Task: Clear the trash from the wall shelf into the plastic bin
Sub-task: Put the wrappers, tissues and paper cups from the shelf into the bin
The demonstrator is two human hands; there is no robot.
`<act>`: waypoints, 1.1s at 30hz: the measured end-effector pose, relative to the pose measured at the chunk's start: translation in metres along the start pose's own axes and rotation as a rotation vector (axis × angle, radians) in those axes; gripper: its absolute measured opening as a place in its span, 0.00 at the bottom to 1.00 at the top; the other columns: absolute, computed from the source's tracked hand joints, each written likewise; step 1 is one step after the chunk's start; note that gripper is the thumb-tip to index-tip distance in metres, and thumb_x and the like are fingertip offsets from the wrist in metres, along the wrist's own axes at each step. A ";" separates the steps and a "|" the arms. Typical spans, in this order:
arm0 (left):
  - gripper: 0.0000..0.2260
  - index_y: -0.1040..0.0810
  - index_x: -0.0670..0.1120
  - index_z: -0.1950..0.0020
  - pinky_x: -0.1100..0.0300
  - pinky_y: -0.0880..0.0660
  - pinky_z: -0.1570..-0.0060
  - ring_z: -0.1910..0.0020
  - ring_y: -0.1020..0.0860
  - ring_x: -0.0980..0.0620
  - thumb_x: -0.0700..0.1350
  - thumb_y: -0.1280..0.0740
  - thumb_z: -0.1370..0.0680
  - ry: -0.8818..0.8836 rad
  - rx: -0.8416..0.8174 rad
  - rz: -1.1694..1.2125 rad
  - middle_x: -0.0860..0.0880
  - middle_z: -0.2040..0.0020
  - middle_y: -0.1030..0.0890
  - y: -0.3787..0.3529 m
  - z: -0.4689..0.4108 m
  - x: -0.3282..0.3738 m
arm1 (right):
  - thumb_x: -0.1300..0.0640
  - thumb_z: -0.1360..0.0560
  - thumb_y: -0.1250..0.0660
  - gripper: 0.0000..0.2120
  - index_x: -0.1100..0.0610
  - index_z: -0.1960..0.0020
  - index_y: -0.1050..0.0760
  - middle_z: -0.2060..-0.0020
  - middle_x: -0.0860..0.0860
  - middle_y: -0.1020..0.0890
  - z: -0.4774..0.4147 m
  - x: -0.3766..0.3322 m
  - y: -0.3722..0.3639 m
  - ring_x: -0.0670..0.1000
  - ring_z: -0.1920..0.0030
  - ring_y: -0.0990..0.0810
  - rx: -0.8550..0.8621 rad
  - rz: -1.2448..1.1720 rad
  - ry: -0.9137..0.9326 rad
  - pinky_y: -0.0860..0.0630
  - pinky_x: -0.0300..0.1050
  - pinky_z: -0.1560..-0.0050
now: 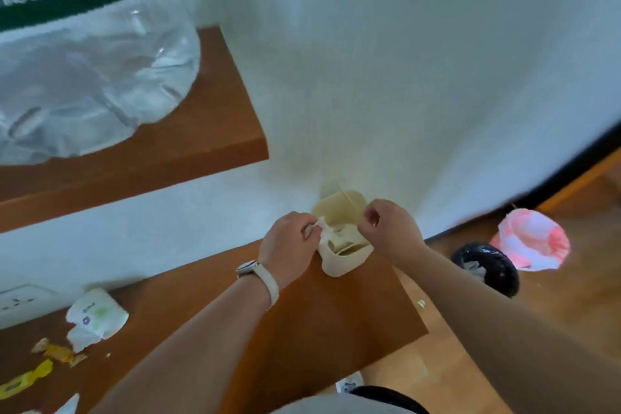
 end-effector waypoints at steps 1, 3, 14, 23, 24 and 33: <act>0.08 0.21 0.52 0.48 0.66 0.33 0.61 0.57 0.26 0.56 0.52 0.38 0.21 0.002 -0.008 -0.009 0.56 0.56 0.23 -0.006 -0.006 0.007 | 0.52 0.27 0.33 0.04 0.52 0.58 0.26 0.63 0.45 0.24 -0.002 0.008 0.003 0.45 0.64 0.25 0.009 -0.014 -0.013 0.23 0.45 0.63; 0.09 0.21 0.51 0.47 0.67 0.35 0.62 0.58 0.27 0.57 0.52 0.38 0.21 0.010 -0.010 -0.031 0.56 0.56 0.25 -0.015 -0.017 0.019 | 0.52 0.28 0.33 0.04 0.50 0.59 0.26 0.64 0.44 0.24 -0.007 0.021 0.006 0.45 0.65 0.25 0.011 -0.044 -0.025 0.22 0.45 0.63; 0.15 0.26 0.52 0.35 0.58 0.29 0.44 0.43 0.28 0.55 0.51 0.34 0.22 0.162 0.049 -0.140 0.54 0.42 0.25 -0.035 -0.032 0.019 | 0.54 0.26 0.35 0.04 0.51 0.60 0.28 0.63 0.45 0.26 -0.042 0.032 -0.019 0.47 0.63 0.26 -0.167 -0.124 0.137 0.28 0.42 0.63; 0.15 0.25 0.50 0.35 0.57 0.31 0.39 0.38 0.28 0.52 0.52 0.37 0.21 0.231 0.069 -0.295 0.51 0.37 0.24 -0.024 -0.016 0.012 | 0.56 0.26 0.34 0.03 0.55 0.55 0.23 0.60 0.47 0.23 -0.058 0.015 -0.018 0.47 0.59 0.25 -0.223 -0.172 0.348 0.27 0.43 0.57; 0.15 0.25 0.49 0.35 0.57 0.32 0.39 0.38 0.28 0.52 0.52 0.37 0.20 0.229 0.074 -0.308 0.51 0.37 0.24 -0.023 -0.015 0.013 | 0.56 0.25 0.34 0.04 0.56 0.54 0.23 0.59 0.48 0.23 -0.058 0.013 -0.018 0.48 0.58 0.25 -0.231 -0.166 0.379 0.27 0.44 0.56; 0.19 0.31 0.52 0.29 0.50 0.37 0.32 0.29 0.35 0.50 0.55 0.41 0.20 0.227 0.042 -0.503 0.51 0.28 0.31 0.002 0.021 0.009 | 0.48 0.22 0.39 0.18 0.58 0.38 0.25 0.41 0.51 0.23 -0.035 -0.049 -0.030 0.54 0.41 0.26 -0.321 0.104 0.839 0.31 0.51 0.40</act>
Point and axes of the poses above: each hand's wrist, its own z-axis away from the middle knuckle, its own y-axis out of the back of the hand, x = y × z, the point moved 8 cm from there along -z, towards the middle knuckle
